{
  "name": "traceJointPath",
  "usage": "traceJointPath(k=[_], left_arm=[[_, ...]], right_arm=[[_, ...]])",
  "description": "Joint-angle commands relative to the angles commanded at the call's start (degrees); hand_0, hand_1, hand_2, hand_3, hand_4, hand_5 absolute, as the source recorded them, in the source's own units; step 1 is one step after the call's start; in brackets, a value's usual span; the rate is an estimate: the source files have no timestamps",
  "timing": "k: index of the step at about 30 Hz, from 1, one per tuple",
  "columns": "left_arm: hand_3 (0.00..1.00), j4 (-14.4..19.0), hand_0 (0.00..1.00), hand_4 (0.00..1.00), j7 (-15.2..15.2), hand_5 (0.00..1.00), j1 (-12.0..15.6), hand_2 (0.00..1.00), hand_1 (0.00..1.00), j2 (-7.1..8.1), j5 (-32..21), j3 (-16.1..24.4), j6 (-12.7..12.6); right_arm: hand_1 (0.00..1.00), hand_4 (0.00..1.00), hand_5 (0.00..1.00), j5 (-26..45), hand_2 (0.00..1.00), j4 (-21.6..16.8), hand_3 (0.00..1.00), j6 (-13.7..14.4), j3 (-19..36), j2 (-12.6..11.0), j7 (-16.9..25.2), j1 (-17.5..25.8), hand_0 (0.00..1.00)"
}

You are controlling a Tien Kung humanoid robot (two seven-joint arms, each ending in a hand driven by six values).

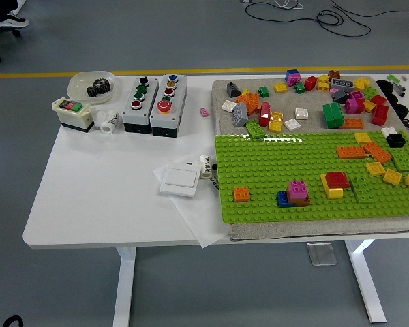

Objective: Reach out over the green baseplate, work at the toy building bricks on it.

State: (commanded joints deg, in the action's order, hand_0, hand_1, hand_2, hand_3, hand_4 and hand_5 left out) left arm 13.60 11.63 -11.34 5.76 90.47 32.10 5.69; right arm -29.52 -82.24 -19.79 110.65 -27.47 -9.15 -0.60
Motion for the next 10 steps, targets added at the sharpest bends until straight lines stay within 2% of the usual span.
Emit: traceJointPath(k=[5,10], left_arm=[[0.596,0.1,0.760,0.657,0.0,0.602,0.0,0.726,0.745,0.08,0.9,0.6,0.4],[0.596,0.2,0.760,0.657,0.0,0.602,0.1,0.726,0.745,0.19,1.5,1.0,0.9]], right_arm=[[0.824,0.998,0.998,0.1,0.844,-0.1,0.848,0.0,-0.2,0.2,-0.3,-0.2,0.907],[0.824,0.998,0.998,0.1,0.844,0.0,0.848,0.6,0.1,1.6,-0.9,-0.5,0.907]])
